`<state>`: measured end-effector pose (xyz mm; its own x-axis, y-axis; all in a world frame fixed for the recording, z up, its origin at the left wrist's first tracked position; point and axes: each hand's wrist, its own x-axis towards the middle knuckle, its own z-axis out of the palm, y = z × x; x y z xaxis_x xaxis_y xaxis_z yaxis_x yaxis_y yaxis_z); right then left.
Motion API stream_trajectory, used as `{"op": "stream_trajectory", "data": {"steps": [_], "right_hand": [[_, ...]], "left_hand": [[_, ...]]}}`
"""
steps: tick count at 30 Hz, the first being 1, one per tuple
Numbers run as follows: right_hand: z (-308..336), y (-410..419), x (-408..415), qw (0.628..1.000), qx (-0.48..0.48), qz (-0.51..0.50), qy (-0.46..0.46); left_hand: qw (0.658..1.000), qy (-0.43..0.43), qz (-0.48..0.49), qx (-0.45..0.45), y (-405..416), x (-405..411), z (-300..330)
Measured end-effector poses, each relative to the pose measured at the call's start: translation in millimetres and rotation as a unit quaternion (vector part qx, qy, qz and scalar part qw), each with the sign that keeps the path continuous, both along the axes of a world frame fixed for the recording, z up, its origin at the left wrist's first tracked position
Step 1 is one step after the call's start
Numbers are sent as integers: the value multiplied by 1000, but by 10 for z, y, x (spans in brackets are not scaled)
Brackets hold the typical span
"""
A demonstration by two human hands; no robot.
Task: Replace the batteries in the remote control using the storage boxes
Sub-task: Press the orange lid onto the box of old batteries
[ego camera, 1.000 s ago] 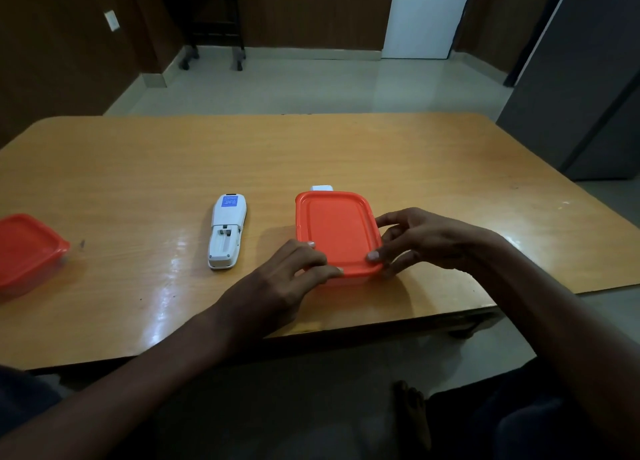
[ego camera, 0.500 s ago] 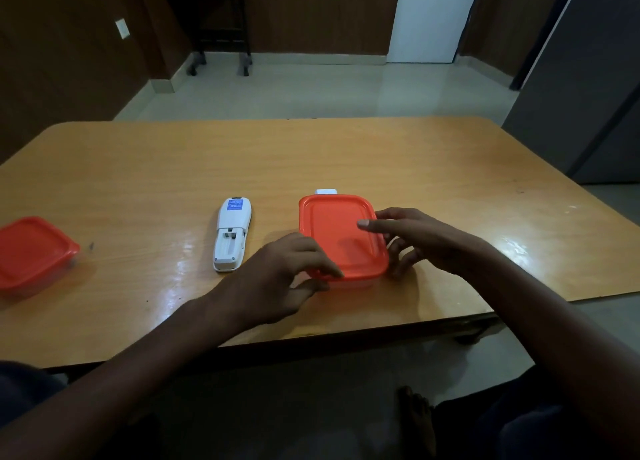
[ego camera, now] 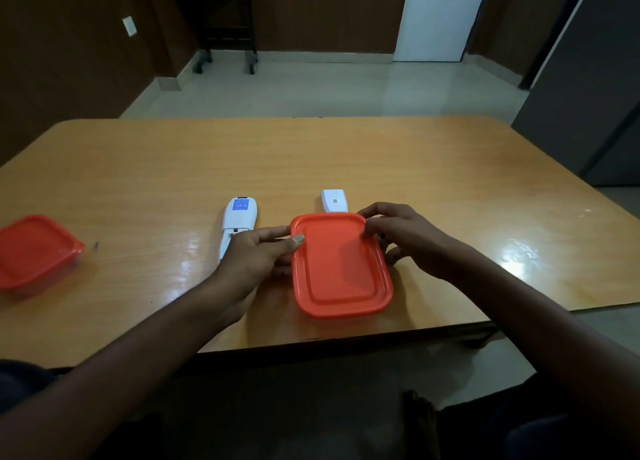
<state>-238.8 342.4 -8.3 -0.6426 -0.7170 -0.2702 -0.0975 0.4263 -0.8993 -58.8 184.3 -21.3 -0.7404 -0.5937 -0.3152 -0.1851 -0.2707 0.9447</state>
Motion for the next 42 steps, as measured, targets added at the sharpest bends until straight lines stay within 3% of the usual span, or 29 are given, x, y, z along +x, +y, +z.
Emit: {"op": "stream_trajectory", "data": {"steps": [5, 16, 19, 26, 36, 42], "right_hand": [[-30, -72, 27, 998, -57, -21, -2], [30, -72, 71, 998, -66, 23, -4], [-6, -88, 48, 999, -47, -6, 12], [-61, -142, -7, 992, -2, -122, 16], [152, -6, 117, 992, 23, 25, -124], [130, 54, 116, 993, -41, -16, -107]], "left_hand": [[998, -7, 10, 68, -68, -22, 56], [999, 1, 16, 49, -95, -31, 69], [999, 14, 20, 39, -92, -20, 48], [996, -77, -49, 15, -75, 26, 92], [997, -63, 11, 38, -110, -39, 22], [998, -46, -6, 37, -38, 8, 14]]}}
